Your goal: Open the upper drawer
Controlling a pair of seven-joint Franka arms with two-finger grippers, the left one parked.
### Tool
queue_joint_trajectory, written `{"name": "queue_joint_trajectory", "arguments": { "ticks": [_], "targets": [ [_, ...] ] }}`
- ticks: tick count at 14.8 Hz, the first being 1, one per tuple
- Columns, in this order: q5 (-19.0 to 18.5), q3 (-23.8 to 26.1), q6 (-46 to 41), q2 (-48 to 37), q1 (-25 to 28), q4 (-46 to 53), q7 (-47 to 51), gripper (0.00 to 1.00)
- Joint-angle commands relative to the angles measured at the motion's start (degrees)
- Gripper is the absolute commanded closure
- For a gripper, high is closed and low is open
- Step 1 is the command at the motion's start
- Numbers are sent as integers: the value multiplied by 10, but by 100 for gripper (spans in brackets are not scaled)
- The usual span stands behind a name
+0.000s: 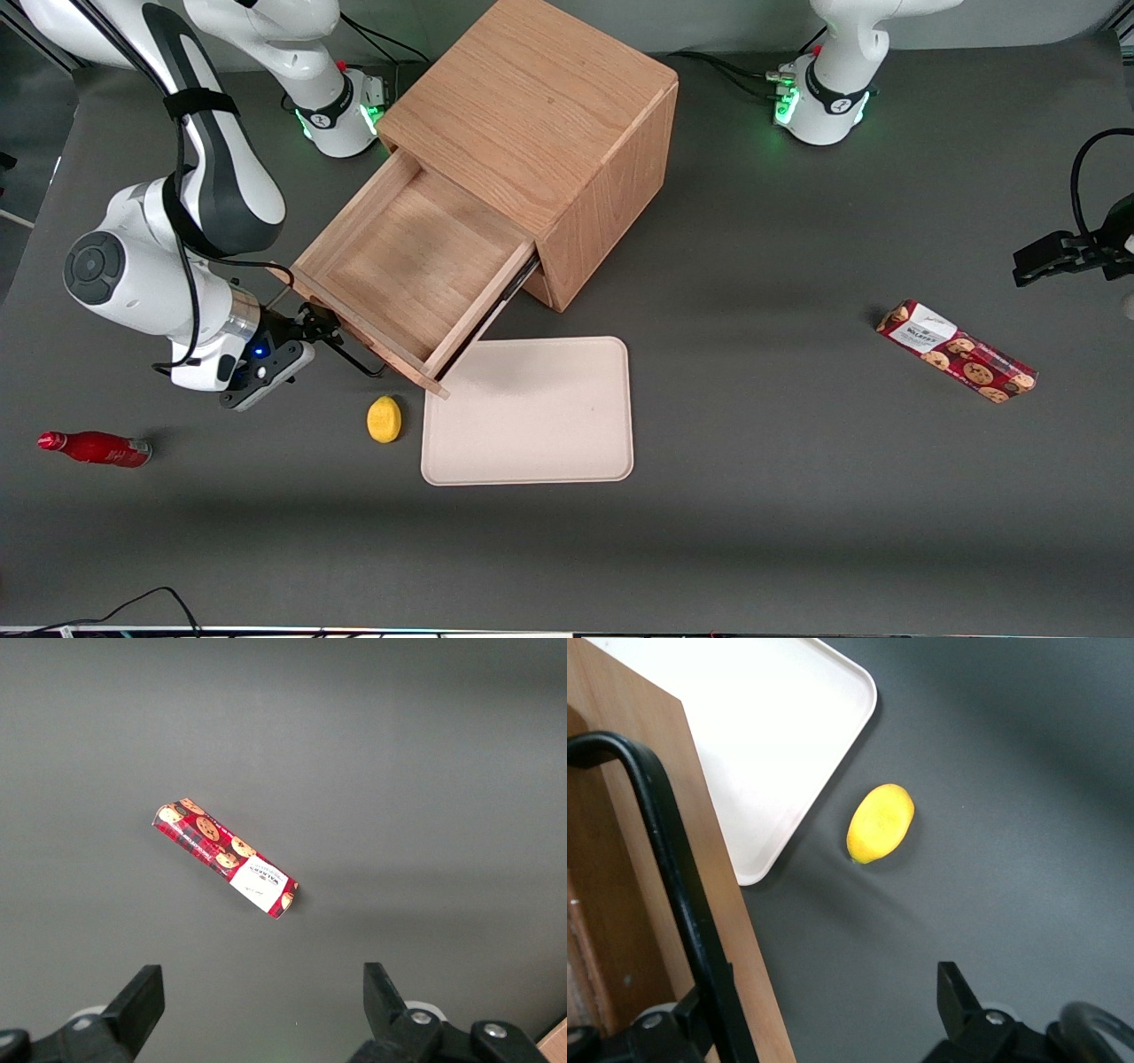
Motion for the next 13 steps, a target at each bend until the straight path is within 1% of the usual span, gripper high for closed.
{"name": "queue_joint_trajectory", "arguments": {
  "ticks": [1,4,6,13],
  "targets": [
    [-18,-8,1,14,-9,33,-2,0],
    [-13,-4,-6,7,-8,37,1,0],
    [-12,-1,-29,-1,-8,44,2,0],
    [-4,2,-174,-27,-9,138,13,0]
  ]
}}
